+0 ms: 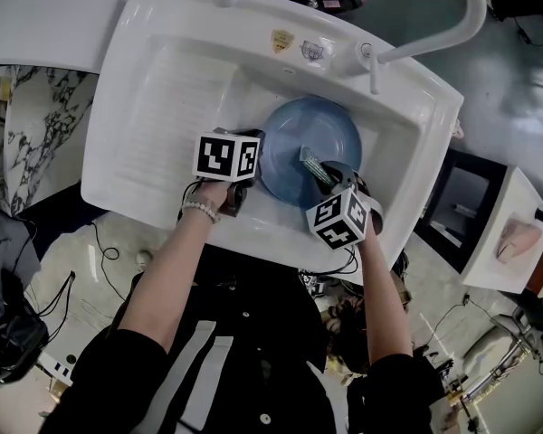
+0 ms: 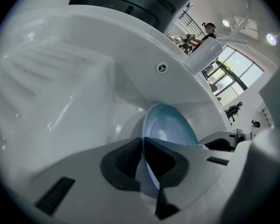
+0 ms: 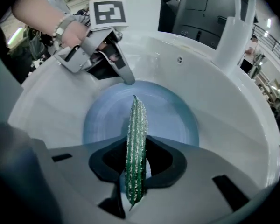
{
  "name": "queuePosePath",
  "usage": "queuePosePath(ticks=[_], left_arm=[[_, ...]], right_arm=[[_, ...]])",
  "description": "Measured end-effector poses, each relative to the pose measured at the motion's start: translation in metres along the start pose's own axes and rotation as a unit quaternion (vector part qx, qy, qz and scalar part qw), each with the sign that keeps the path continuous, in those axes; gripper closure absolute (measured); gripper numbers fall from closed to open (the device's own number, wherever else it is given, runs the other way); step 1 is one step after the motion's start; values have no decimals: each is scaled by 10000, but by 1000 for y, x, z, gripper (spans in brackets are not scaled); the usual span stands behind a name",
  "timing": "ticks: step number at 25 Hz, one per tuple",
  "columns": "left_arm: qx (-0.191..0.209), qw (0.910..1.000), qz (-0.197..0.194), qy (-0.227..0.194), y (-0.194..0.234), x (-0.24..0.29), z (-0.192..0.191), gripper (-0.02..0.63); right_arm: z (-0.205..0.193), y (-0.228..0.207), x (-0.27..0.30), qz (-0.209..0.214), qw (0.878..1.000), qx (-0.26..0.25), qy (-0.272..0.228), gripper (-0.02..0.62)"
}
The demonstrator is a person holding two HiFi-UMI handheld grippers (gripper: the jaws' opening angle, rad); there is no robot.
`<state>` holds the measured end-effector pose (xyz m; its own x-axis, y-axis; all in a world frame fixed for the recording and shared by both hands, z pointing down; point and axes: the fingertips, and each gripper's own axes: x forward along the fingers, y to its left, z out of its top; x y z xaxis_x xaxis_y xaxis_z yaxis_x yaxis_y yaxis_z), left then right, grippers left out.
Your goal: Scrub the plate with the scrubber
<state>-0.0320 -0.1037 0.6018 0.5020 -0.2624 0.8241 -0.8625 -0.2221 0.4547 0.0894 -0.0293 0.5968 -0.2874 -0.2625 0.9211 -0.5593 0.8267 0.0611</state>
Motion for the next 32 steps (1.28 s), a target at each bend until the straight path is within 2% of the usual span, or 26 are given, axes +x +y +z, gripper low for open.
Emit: queuePosePath(ticks=[3,10,18,24,27,32], left_arm=[[-16,10000,7,7,2,1,0,584],[-28,10000,3,11,2,0,0,584],[-16,10000,4,8,2,1,0,584],[22,10000,30,12,2,0,1,584],[45,10000,69,12,2,0,1,584],[195,9996,184,41,1,-1,1,584]], right_arm=[[8,26,-1,506,9983,-268,-125,502],[29,60,-2,1305,9901,-383,-358,502],[33,73,-10,2033,9772,-455,-400,502],[27,74,-24,2431,9673,-668,-281,502],[27,66,-33,2432,9674,-608,-354,502],[29,38,-42,1636,9845,-207,-599,502]])
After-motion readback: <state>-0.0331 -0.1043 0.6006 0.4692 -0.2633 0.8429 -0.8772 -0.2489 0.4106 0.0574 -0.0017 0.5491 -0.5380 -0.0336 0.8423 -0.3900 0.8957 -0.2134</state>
